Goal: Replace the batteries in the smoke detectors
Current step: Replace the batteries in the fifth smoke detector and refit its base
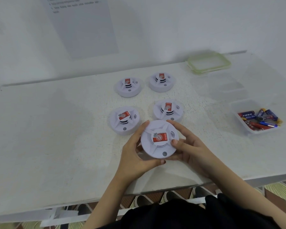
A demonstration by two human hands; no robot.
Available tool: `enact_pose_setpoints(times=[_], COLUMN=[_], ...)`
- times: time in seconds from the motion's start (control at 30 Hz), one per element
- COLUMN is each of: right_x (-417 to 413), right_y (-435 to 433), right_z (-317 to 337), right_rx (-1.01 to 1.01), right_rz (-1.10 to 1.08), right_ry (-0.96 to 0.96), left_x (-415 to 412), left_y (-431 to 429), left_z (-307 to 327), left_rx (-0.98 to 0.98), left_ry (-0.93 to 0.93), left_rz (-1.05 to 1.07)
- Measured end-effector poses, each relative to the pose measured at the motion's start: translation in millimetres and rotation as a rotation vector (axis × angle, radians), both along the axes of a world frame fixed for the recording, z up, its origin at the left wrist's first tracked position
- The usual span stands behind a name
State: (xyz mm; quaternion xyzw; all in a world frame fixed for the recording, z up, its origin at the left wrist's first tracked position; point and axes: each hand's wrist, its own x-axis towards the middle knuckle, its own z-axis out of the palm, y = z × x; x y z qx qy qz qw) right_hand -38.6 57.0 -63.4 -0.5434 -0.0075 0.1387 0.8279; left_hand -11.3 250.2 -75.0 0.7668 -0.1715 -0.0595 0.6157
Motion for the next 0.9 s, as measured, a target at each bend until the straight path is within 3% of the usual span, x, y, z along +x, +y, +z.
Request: enact_pose_setpoints(times=[0.23, 0.6, 0.9], right_x=[-3, 47, 124], right_y=[2, 22, 66], right_z=[9, 59, 75], right_rx=[-0.128, -0.863, -0.89], right_rz=[0.033, 0.2, 0.237], right_ry=[-0.054, -0.376, -0.619], left_x=[0, 25, 61], left_y=[2, 38, 92], left_z=[4, 46, 45], left_rx=[-0.001, -0.044, 0.072], left_ry=[0.021, -0.076, -0.152], left_rz=[0.028, 0.043, 0.196])
